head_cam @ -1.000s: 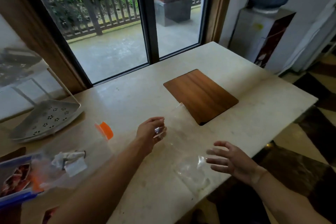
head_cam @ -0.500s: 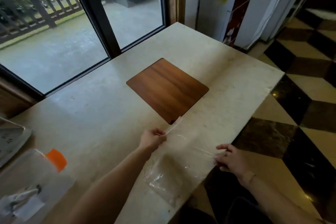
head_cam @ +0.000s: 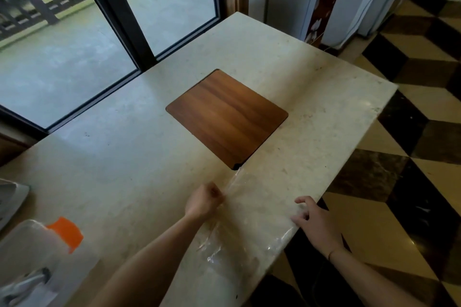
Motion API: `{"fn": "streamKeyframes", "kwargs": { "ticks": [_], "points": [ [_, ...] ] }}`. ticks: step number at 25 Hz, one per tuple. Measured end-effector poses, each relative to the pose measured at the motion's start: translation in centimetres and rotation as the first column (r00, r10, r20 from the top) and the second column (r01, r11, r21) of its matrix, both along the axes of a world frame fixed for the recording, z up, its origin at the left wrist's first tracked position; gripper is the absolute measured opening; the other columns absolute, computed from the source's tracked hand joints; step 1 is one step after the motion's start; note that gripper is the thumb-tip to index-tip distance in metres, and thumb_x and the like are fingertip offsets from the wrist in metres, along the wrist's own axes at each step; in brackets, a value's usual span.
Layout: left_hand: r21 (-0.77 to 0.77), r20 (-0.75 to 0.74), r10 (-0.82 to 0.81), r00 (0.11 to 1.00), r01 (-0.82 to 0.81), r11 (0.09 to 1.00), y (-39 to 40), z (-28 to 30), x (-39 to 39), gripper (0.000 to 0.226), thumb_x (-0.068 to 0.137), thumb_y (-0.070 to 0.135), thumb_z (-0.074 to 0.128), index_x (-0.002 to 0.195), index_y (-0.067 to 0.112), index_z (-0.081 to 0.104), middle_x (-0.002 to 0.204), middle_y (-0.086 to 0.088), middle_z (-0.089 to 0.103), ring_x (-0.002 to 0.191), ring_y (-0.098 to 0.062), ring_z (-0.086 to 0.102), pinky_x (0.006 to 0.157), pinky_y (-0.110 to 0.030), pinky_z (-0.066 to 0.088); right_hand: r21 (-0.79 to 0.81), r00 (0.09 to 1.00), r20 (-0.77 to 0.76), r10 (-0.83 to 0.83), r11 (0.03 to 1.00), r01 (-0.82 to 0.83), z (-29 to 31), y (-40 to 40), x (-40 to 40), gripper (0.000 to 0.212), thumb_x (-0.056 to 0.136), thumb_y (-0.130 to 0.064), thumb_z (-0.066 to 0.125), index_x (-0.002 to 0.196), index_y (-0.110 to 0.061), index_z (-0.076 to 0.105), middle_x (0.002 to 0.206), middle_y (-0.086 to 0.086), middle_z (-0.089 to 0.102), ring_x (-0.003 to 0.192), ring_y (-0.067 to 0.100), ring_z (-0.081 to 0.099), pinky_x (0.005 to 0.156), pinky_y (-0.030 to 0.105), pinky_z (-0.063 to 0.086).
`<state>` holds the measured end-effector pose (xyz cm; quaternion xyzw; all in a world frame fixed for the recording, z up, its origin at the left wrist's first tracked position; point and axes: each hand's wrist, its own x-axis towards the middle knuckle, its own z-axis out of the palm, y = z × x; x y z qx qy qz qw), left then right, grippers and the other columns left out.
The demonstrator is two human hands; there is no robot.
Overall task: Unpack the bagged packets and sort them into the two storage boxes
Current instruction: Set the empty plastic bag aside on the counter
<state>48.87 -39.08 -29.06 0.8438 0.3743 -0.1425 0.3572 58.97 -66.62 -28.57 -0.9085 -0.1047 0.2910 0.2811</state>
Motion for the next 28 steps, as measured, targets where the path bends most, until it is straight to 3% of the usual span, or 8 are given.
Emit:
{"fn": "streamKeyframes", "kwargs": {
  "ticks": [4, 8, 14, 18, 22, 28],
  "points": [
    [0.051, -0.014, -0.001, 1.000, 0.001, 0.999, 0.0, -0.4, 0.0, 0.005, 0.089, 0.028, 0.063, 0.085, 0.025, 0.063, 0.083, 0.007, 0.063, 0.074, -0.011, 0.058, 0.055, -0.026, 0.043, -0.058, 0.999, -0.008, 0.053, 0.997, -0.054, -0.5, 0.0, -0.3, 0.039, 0.085, -0.034, 0.066, 0.120, -0.036, 0.051, 0.094, -0.010, 0.065, 0.090, 0.011, 0.062, 0.073, 0.036, 0.057],
    [0.076, -0.022, 0.001, 1.000, 0.001, 0.997, -0.5, 0.0, -0.1, 0.005, 0.089, 0.029, 0.060, 0.089, 0.025, 0.061, 0.089, 0.003, 0.065, 0.076, -0.013, 0.058, 0.055, -0.026, 0.044, -0.086, 0.997, 0.011, 0.076, 0.993, -0.075, -0.6, 0.0, 0.0, 0.040, 0.086, -0.037, 0.062, 0.123, -0.035, 0.048, 0.102, -0.006, 0.065, 0.090, 0.013, 0.062, 0.071, 0.033, 0.053],
    [0.113, 0.038, 0.086, 0.996, -0.090, 0.990, -0.8, 1.7, -1.6, 0.034, 0.089, 0.041, 0.059, 0.117, 0.022, 0.060, 0.112, 0.001, 0.062, 0.095, -0.014, 0.058, 0.068, -0.026, 0.046, -0.144, 0.959, 0.168, 0.226, 0.968, -0.203, -0.4, 0.1, 1.0, 0.047, 0.089, -0.048, 0.053, 0.131, -0.028, 0.045, 0.127, 0.001, 0.049, 0.109, 0.020, 0.049, 0.084, 0.039, 0.052],
    [0.131, 0.118, 0.097, 0.988, -0.112, 0.985, -1.0, 2.7, -3.7, 0.038, 0.090, 0.045, 0.061, 0.121, 0.023, 0.058, 0.123, 0.000, 0.059, 0.105, -0.014, 0.056, 0.084, -0.029, 0.052, -0.209, 0.855, 0.353, 0.379, 0.923, -0.323, 1.1, 1.4, 2.6, 0.054, 0.088, -0.058, 0.050, 0.134, -0.031, 0.046, 0.138, -0.002, 0.044, 0.121, 0.020, 0.041, 0.092, 0.038, 0.046],
    [0.282, 0.124, 0.052, 0.991, -0.086, 0.956, -0.9, 3.6, -6.6, 0.050, 0.087, 0.053, 0.060, 0.131, 0.029, 0.052, 0.138, -0.001, 0.051, 0.122, -0.020, 0.049, 0.099, -0.037, 0.048, -0.244, 0.767, 0.401, 0.501, 0.865, -0.438, 2.7, 4.1, 3.1, 0.058, 0.088, -0.063, 0.043, 0.139, -0.035, 0.040, 0.150, -0.004, 0.035, 0.138, 0.020, 0.027, 0.105, 0.043, 0.036],
    [0.454, 0.173, 0.088, 0.981, -0.159, 0.877, -0.4, 5.0, -14.6, 0.070, 0.082, 0.069, 0.047, 0.140, 0.031, 0.044, 0.146, -0.003, 0.046, 0.132, -0.024, 0.045, 0.104, -0.046, 0.044, -0.331, 0.566, 0.484, 0.667, 0.738, -0.588, 3.7, 9.1, 0.1, 0.073, 0.082, -0.075, 0.033, 0.142, -0.034, 0.037, 0.155, 0.002, 0.032, 0.146, 0.028, 0.018, 0.112, 0.048, 0.028]
  ]
}}
